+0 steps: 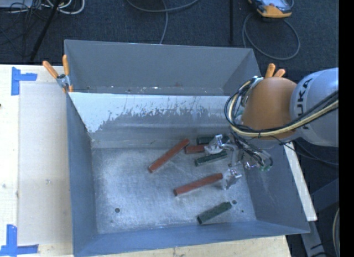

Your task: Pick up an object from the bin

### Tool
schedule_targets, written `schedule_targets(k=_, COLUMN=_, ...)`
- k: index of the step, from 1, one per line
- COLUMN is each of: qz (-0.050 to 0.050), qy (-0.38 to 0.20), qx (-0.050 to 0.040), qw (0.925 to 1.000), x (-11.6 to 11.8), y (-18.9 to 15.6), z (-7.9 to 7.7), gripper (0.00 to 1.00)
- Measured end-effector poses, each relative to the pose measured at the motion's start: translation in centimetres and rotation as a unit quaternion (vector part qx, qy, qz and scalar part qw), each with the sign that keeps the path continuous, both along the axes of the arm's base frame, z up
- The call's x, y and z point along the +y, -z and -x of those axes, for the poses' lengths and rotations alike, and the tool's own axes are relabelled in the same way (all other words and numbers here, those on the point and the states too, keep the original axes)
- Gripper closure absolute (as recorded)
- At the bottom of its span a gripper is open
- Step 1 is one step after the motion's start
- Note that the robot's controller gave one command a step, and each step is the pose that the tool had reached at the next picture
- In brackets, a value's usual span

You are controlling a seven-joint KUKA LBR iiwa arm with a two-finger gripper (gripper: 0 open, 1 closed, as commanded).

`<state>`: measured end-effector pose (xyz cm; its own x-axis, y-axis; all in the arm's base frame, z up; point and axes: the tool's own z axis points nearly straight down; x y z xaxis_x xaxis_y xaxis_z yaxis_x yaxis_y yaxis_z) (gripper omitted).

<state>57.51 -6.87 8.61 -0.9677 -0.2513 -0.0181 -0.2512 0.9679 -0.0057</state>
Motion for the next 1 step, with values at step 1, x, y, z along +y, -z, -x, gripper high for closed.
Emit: schedule_targets(k=1, qz=0.0, qy=-0.011, qx=0.009, qw=0.9999, x=0.12, y=0.67, z=0.43, gripper=1.0)
